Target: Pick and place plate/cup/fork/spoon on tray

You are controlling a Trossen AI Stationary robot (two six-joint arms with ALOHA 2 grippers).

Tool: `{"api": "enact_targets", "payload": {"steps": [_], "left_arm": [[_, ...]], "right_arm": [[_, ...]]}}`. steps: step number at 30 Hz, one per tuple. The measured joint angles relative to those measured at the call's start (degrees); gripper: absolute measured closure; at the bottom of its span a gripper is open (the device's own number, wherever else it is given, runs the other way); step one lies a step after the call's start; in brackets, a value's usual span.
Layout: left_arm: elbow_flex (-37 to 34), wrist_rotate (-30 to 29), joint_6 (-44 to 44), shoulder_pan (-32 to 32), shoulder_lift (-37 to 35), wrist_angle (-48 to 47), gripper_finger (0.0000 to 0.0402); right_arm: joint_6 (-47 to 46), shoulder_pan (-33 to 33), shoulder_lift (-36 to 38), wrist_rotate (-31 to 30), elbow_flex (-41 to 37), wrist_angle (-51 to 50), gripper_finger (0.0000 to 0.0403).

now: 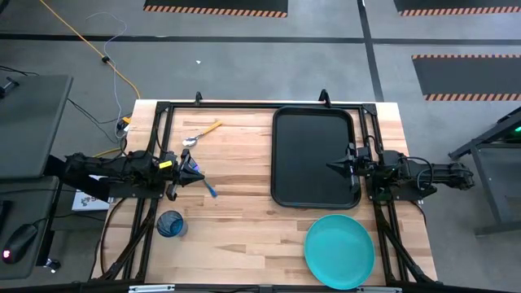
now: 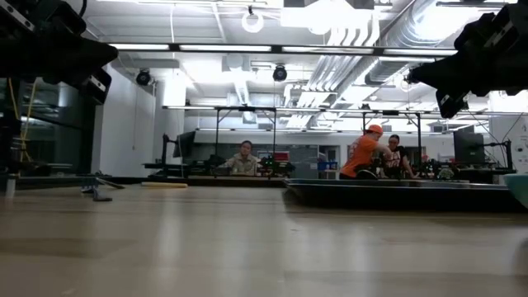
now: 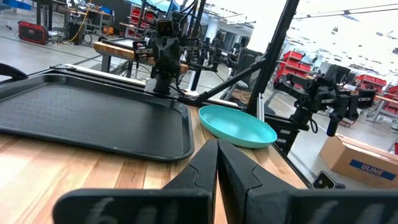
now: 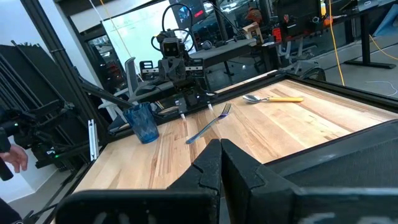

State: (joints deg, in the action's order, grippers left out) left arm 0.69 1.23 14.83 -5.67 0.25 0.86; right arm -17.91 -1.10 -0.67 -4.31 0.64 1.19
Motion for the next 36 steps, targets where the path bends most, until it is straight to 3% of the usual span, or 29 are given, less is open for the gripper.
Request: {"api": "enact_targets", "payload": {"steps": [32, 36], "left_arm": [[0.00, -0.01, 0.05, 0.00, 0.00, 0.56, 0.0398], [0.00, 0.00, 6.90, -0.02, 0.00, 3.62, 0.0398]], "right_arm": [[0.00, 0.01, -0.02, 0.01, 0.00, 0.00, 0.0402], [0.00, -0.01, -0.02, 0.01, 0.02, 0.00, 0.0402]]}}
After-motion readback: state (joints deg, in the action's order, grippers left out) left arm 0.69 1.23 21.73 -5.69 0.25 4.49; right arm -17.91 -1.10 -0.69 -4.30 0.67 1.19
